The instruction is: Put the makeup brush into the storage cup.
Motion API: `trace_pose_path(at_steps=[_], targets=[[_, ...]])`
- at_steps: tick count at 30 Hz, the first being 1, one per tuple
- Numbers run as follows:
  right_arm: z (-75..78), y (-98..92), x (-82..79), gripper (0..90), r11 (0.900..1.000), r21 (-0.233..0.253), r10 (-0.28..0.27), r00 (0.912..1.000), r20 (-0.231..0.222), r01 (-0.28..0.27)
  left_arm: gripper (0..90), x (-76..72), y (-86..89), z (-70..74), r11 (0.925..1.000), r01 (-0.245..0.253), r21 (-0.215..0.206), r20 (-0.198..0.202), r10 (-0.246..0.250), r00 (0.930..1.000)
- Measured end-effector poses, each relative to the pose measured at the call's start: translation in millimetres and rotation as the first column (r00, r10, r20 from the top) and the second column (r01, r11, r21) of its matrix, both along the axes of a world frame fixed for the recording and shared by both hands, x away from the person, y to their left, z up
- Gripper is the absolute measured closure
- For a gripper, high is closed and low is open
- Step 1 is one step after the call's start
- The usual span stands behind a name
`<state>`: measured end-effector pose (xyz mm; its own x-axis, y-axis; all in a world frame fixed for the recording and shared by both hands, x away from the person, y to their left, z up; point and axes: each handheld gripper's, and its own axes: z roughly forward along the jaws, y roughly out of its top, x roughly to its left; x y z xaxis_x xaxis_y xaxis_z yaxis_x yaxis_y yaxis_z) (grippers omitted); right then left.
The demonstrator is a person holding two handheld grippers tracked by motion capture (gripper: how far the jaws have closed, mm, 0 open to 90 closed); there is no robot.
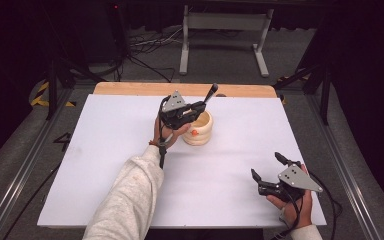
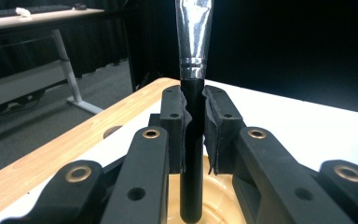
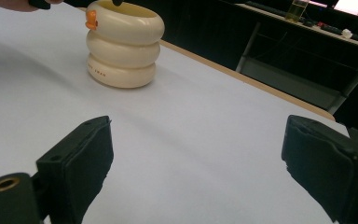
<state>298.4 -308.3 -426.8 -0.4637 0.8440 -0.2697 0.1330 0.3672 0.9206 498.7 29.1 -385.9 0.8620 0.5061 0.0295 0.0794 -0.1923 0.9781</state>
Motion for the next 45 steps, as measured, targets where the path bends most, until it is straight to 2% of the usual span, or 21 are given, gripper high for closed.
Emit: trace_pose_path(at_steps=[2,5,9,11,17,19,25,42,43,45], targets=[[-0.1,0.2,-0.1,9.6,1.0,0.0,0.001,1.0,0.0,-0.001,79.1,-0.1,-0.9,-0.4,1.0,-0.001,0.005,0.013,0.001,0.9999],[0.2,0.6,-0.2,9.6,1.0,0.004,0.001,1.0,0.003,-0.001,79.1,-0.7,-2.3,-2.9,1.0,0.005,0.003,0.009,-0.005,1.0],[0.2,1.2,-0.2,9.6,1.0,0.002,0.004,1.0,0.002,-0.004,79.1,-1.7,-5.7,-10.7,0.9993,0.001,0.039,0.011,-0.002,0.9999],[0.2,1.6,-0.5,9.6,1.0,0.0,0.005,1.0,0.003,-0.005,79.0,-2.7,-4.7,-14.8,0.9996,0.012,0.024,-0.008,-0.012,0.9999],[0.4,2.6,-0.6,9.6,1.0,-0.003,0.006,1.0,0.005,-0.006,79.0,-8.0,-2.0,-18.4,0.9995,0.009,0.029,-0.004,-0.009,1.0],[0.6,3.1,-0.8,9.6,1.0,-0.003,0.008,0.9999,0.006,-0.008,79.0,-9.3,-0.1,-21.2,0.9993,0.007,0.037,-0.013,-0.007,0.9999],[0.6,3.4,-0.8,9.6,1.0,-0.005,0.009,1.0,0.003,-0.009,79.0,-11.2,4.2,-26.6,0.9997,0.011,0.023,-0.032,-0.01,0.9994],[0.2,4.1,-0.8,9.6,1.0,-0.004,0.01,0.9999,0.004,-0.01,78.8,-12.0,3.1,-27.3,0.9989,0.015,0.044,-0.032,-0.013,0.9994],[0.1,4.1,-0.7,9.6,1.0,-0.004,0.01,0.9999,0.003,-0.01,78.7,-11.8,4.6,-26.6,0.9996,0.005,0.026,-0.026,-0.005,0.9997],[0.1,4.1,-0.7,9.6,1.0,-0.004,0.01,0.9999,0.003,-0.01,78.0,-12.0,5.5,-26.0,0.9998,0.0,0.018,-0.025,0.001,0.9997]])
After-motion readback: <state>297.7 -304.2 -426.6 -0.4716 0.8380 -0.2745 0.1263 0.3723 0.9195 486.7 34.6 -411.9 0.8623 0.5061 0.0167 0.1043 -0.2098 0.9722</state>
